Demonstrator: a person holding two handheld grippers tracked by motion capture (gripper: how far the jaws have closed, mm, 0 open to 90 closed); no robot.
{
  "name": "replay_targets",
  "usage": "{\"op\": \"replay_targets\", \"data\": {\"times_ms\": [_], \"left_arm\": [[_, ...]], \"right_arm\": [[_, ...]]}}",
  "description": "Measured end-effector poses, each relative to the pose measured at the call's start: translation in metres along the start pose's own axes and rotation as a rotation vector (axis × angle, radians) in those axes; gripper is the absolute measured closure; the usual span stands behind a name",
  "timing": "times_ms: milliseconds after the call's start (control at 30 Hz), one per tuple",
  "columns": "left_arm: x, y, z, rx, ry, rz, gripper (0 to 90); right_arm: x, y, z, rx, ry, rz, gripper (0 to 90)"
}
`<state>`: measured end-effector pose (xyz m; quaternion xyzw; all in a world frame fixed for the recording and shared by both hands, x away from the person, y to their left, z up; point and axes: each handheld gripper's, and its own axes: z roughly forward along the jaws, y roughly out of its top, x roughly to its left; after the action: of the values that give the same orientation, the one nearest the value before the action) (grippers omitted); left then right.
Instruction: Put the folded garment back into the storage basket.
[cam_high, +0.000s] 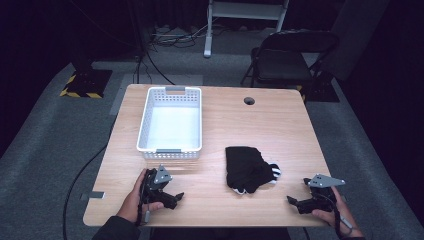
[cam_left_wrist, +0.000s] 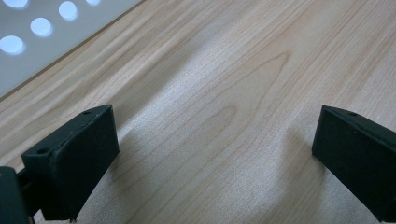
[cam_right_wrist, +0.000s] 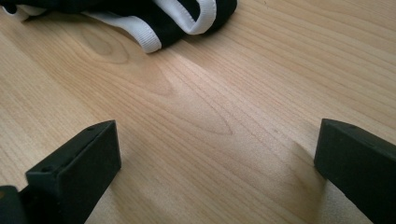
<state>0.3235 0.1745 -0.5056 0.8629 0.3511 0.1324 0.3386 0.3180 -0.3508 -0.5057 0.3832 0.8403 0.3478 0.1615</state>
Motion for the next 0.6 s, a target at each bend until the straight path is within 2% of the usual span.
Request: {"op": "replay_targets", "data": {"times_ms": [600], "left_arm": [[0.0,-0.0002,-0.0002,-0.001,0.003,-0.003,0.5]], "right_arm": [[-0.0013,0.0004,-0.0002,0.002,0.008,-0.011,0.6]]}}
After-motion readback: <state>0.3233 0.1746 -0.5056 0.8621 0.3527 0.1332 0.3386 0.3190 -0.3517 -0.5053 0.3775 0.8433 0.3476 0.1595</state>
